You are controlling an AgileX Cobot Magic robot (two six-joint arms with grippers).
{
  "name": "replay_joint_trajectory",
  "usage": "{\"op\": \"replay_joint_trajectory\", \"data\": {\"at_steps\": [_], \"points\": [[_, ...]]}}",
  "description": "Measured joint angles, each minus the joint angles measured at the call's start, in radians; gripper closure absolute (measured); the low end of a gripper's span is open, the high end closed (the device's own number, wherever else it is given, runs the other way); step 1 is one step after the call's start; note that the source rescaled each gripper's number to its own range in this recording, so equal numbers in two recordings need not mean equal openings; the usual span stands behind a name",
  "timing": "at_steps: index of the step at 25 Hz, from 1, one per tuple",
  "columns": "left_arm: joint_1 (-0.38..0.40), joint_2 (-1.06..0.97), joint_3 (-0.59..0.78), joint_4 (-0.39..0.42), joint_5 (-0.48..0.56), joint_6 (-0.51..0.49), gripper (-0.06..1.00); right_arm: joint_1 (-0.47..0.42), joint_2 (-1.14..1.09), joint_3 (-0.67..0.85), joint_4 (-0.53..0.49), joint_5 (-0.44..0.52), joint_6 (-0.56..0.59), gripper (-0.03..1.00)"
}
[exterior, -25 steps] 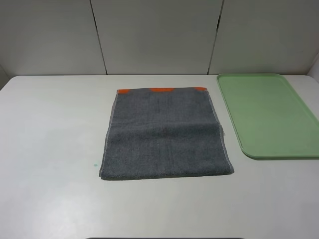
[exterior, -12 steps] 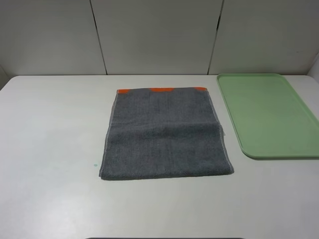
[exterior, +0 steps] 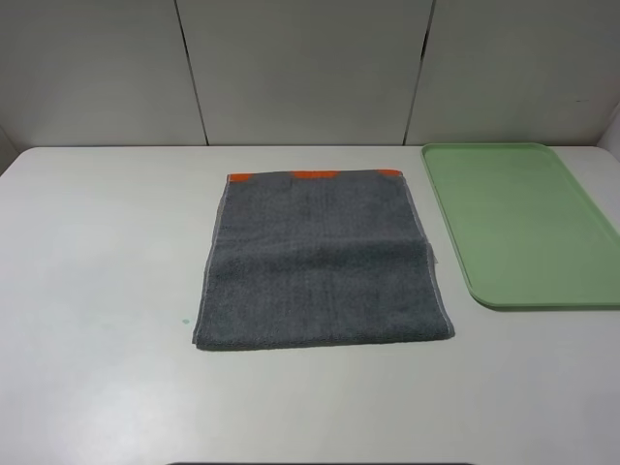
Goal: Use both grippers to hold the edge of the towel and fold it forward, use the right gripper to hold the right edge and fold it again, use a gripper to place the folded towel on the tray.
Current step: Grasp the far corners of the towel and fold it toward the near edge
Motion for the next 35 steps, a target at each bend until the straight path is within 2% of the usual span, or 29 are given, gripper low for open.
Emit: {"op": "replay_joint_trajectory", "data": {"at_steps": [1,5,7,8,13,16,20,27,31,35], "points": [[0.000,0.000,0.000,0.000,0.000,0.000,-0.02,0.000,0.038,-0.012,0.006,-0.011,-0.019,-0.03],[-0.036,0.165,-0.035,-0.034,-0.035,0.126,-0.02,0.033,0.174,-0.057,0.020,-0.060,-0.076,-0.03],[-0.099,0.220,-0.041,-0.046,-0.076,0.160,-0.02,0.068,0.235,-0.079,0.022,-0.074,-0.105,-0.03],[-0.169,0.271,-0.041,-0.047,-0.102,0.197,-0.01,0.087,0.266,-0.088,0.023,-0.078,-0.123,-0.03],[-0.343,0.383,-0.041,-0.048,-0.116,0.350,0.01,0.226,0.398,-0.121,0.023,-0.112,-0.213,-0.03],[-0.414,0.453,-0.041,-0.050,-0.117,0.438,0.02,0.315,0.470,-0.122,0.023,-0.146,-0.268,-0.03],[-0.488,0.542,-0.041,-0.050,-0.130,0.509,0.03,0.431,0.565,-0.122,0.023,-0.183,-0.334,-0.03],[-0.580,0.684,-0.041,-0.050,-0.192,0.654,0.03,0.573,0.730,-0.122,0.012,-0.256,-0.447,-0.03],[-0.591,0.770,-0.041,-0.053,-0.246,0.731,0.03,0.593,0.817,-0.122,-0.007,-0.307,-0.521,-0.03],[-0.591,0.861,-0.041,-0.076,-0.310,0.752,0.03,0.593,0.901,-0.122,-0.014,-0.366,-0.567,-0.03]]}}
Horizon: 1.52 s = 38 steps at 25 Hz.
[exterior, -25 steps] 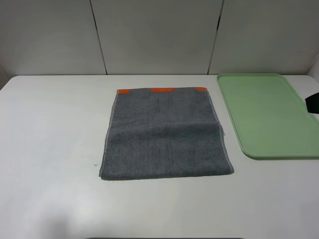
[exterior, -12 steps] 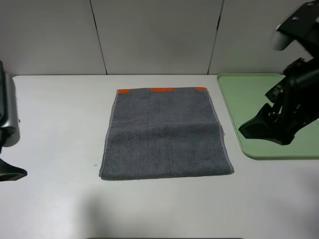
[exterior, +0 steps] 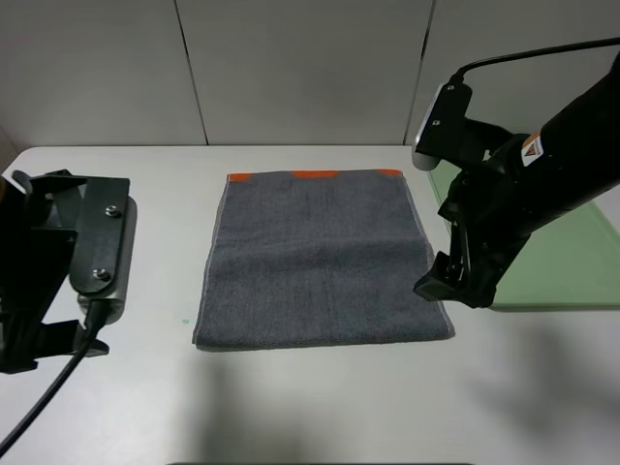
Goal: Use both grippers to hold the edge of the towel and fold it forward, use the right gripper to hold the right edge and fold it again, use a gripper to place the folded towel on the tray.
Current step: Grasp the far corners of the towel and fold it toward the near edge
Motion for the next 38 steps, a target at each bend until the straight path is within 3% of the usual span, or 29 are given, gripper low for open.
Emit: {"op": "replay_joint_trajectory", "data": {"at_steps": [6,21,29,38], "points": [[0.000,0.141,-0.001,-0.037,-0.080,0.035,0.04,0.000,0.126,0.000,-0.010,-0.026,-0.056,-0.03],[0.000,0.323,-0.001,-0.037,-0.242,0.105,0.04,0.000,0.275,0.000,-0.015,-0.080,-0.173,-0.03],[0.000,0.351,-0.001,-0.037,-0.274,0.133,0.04,0.000,0.339,-0.001,-0.015,-0.127,-0.239,-0.03],[-0.017,0.351,-0.001,-0.037,-0.294,0.157,0.05,0.000,0.390,-0.001,-0.015,-0.156,-0.397,-0.03]]}}
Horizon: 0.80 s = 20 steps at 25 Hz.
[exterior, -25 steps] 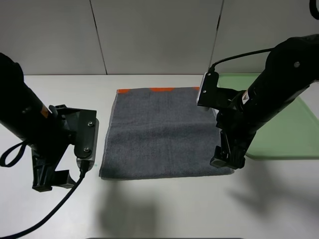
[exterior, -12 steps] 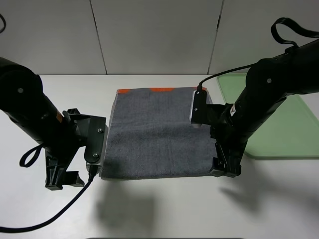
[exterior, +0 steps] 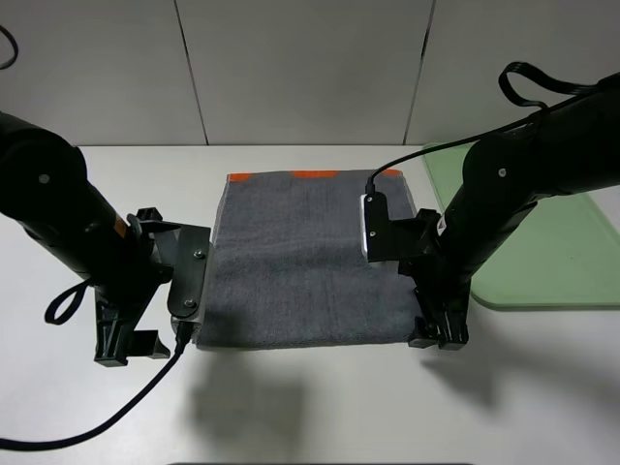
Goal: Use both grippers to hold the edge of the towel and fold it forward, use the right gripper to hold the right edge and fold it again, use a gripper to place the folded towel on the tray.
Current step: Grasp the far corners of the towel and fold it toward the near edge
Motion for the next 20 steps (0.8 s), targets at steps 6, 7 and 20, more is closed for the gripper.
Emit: {"op": "replay_joint_trajectory", "data": {"at_steps": [6,7,20], "points": [[-0.041,0.000,0.000,-0.019,-0.023,0.026,0.05,0.000,0.038,0.000,-0.004,-0.006,-0.085,-0.03],[-0.045,0.000,0.000,-0.021,-0.027,0.028,0.05,0.000,0.045,0.000,-0.007,-0.011,-0.090,-0.03],[-0.046,0.012,0.000,-0.048,-0.060,0.033,0.05,0.000,0.119,-0.002,-0.065,-0.037,-0.101,-0.03]]}}
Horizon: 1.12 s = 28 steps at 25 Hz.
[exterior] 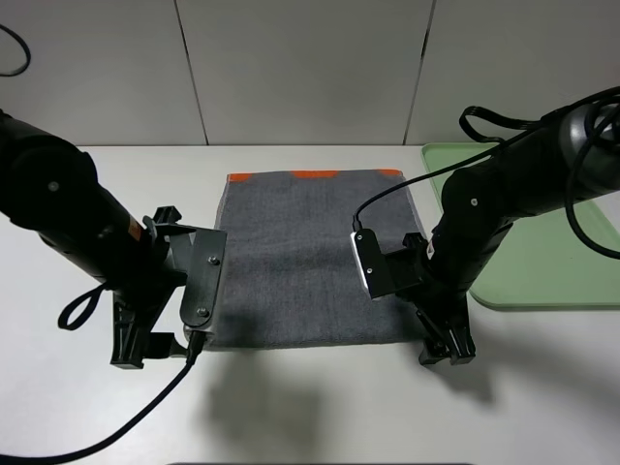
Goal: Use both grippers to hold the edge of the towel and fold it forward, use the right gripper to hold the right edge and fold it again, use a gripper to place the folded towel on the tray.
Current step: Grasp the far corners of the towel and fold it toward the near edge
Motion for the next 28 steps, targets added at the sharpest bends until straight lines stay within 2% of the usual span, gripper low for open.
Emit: {"op": "replay_joint_trajectory", "data": {"at_steps": [4,17,28], "points": [[0.000,0.047,0.000,-0.049,-0.008,0.019,0.06,0.000,0.005,-0.005,-0.001,0.004,0.000,-0.03],[-0.005,0.179,-0.001,-0.054,-0.145,0.042,0.06,0.000,0.006,-0.006,-0.001,0.005,0.000,-0.03],[-0.083,0.258,-0.013,-0.066,-0.235,0.085,0.07,0.000,0.006,-0.006,0.009,0.000,0.000,-0.03]]}}
